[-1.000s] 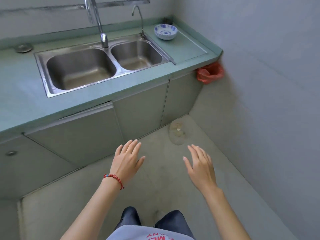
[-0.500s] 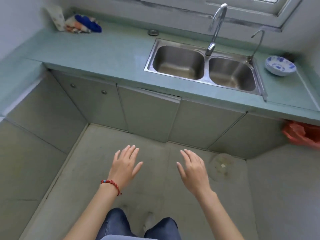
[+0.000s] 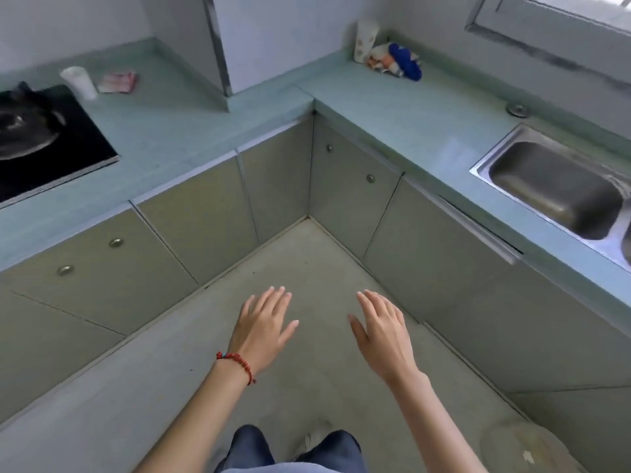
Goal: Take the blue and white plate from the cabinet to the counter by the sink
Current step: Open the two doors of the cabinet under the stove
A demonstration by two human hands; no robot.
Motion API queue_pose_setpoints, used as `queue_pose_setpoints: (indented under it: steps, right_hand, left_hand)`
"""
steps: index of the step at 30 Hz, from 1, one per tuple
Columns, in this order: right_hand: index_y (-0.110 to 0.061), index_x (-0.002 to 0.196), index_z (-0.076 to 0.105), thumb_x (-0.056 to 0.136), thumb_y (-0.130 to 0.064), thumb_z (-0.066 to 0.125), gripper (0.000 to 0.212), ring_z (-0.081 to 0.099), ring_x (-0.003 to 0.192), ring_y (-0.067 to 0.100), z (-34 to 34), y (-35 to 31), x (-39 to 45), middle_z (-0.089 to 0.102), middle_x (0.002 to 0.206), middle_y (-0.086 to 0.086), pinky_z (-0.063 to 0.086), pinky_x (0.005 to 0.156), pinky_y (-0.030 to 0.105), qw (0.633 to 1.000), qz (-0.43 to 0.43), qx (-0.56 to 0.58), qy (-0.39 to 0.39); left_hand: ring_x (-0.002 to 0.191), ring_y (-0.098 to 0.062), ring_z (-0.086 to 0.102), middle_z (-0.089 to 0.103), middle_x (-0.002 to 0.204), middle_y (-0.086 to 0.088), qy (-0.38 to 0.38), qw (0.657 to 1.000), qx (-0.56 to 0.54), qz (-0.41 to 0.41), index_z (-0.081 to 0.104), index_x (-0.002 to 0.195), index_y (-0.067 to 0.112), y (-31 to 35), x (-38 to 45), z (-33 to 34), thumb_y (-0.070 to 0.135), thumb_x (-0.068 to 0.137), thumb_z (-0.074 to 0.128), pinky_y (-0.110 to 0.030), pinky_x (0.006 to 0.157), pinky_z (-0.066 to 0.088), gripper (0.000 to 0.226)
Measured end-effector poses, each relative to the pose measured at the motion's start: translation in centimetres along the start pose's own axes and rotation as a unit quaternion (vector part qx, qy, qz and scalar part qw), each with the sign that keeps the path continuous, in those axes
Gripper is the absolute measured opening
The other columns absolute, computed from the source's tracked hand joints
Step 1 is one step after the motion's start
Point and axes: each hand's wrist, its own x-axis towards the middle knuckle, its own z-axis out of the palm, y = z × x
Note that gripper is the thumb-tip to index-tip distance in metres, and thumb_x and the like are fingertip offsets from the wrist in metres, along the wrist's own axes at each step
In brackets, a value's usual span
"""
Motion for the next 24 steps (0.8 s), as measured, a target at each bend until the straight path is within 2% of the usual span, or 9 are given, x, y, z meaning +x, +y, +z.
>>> queue_pose_setpoints:
  steps: [14,24]
  right_hand:
    - [-0.009,0.12,0.053,0.087,-0.042,0.033,0.051,0.057,0.113,0.032,5.8,-20.5,0.1,0.062,0.121,0.012,0.044,0.095,0.042,0.983,-0.163,0.031,-0.076]
    - [-0.009,0.115,0.057,0.085,-0.039,0.036,0.047,0.063,0.102,0.03,9.1,-32.9,-1.4,0.066,0.113,0.011,0.051,0.085,0.04,0.961,-0.251,0.026,-0.115]
  left_hand:
    - [0.108,-0.024,0.061,0.066,0.117,-0.008,0.063,0.983,-0.028,-0.17,0.059,0.111,0.011,-18.1,-13.2,-1.4,0.044,0.082,0.033,-0.045,0.088,0.052,0.051]
    - [0.111,-0.025,0.06,0.065,0.119,-0.009,0.079,0.961,-0.037,-0.262,0.056,0.114,0.011,-27.5,-21.8,-1.7,0.043,0.081,0.034,-0.047,0.089,0.05,0.051]
